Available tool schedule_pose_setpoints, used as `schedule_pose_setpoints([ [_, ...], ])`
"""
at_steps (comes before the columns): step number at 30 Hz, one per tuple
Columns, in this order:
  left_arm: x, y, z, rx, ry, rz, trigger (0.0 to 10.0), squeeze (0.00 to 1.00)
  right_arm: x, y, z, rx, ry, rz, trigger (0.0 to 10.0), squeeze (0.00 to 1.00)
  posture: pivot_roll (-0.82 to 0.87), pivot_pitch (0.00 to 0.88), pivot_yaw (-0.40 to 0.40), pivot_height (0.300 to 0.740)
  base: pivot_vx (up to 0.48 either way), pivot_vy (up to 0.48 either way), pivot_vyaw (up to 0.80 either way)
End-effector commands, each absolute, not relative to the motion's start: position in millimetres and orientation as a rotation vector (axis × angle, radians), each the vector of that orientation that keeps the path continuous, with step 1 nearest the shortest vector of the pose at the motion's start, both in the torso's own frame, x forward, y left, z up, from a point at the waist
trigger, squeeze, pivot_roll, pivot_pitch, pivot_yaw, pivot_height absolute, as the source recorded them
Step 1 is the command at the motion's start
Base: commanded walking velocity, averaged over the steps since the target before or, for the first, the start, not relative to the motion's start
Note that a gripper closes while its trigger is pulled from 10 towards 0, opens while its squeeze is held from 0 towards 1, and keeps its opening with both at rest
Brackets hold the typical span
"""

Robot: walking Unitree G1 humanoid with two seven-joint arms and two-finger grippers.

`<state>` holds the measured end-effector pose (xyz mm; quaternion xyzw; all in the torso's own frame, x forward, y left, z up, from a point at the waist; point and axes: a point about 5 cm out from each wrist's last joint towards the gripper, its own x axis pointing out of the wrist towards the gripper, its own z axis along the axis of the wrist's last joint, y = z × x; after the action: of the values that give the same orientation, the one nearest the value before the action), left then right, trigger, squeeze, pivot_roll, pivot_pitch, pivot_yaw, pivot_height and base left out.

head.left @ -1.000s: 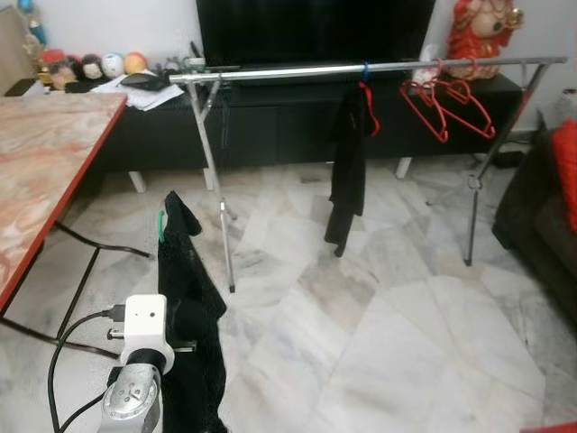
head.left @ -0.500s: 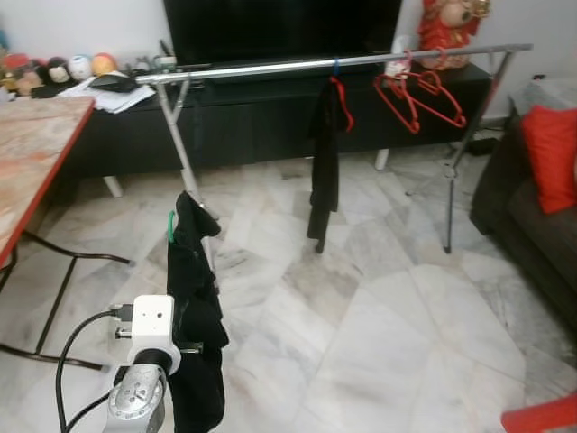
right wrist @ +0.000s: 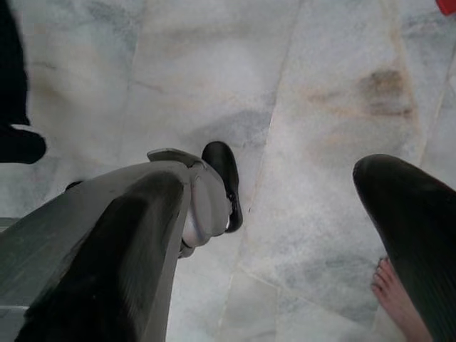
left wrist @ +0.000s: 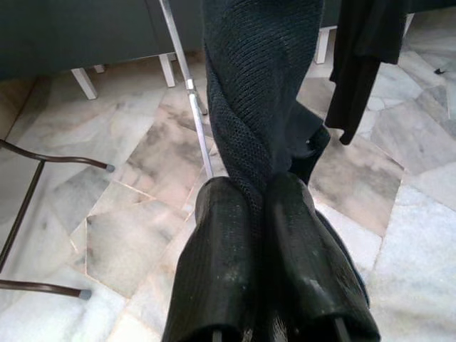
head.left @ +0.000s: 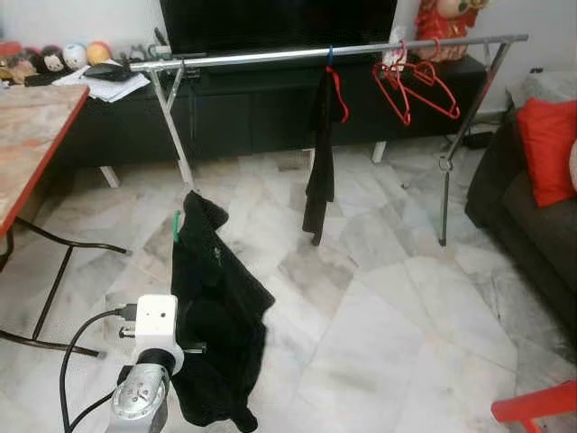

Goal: Hang hanger

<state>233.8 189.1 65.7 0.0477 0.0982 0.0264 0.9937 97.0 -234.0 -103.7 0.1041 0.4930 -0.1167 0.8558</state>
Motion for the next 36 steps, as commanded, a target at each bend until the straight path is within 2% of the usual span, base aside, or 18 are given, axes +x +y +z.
schedule_pose_setpoints([
  [1,236,189,76,0.087,0.144,0.051,10.0,0.00,88,-234,-106,0.228,1.065,-0.262,10.0,0.00,0.01,0.000,0.003,0.740,-0.319,0.000,-0.55],
  [28,243,181,86,0.086,0.116,0.001,10.0,0.00,90,-235,-105,0.224,1.044,-0.269,10.0,0.00,0.01,0.000,0.003,0.740,-0.343,0.000,-0.02],
  [36,247,167,92,0.101,0.139,-0.118,10.0,0.00,93,-235,-104,0.194,1.024,-0.234,10.0,0.00,0.02,0.000,0.004,0.740,-0.139,0.000,0.00],
])
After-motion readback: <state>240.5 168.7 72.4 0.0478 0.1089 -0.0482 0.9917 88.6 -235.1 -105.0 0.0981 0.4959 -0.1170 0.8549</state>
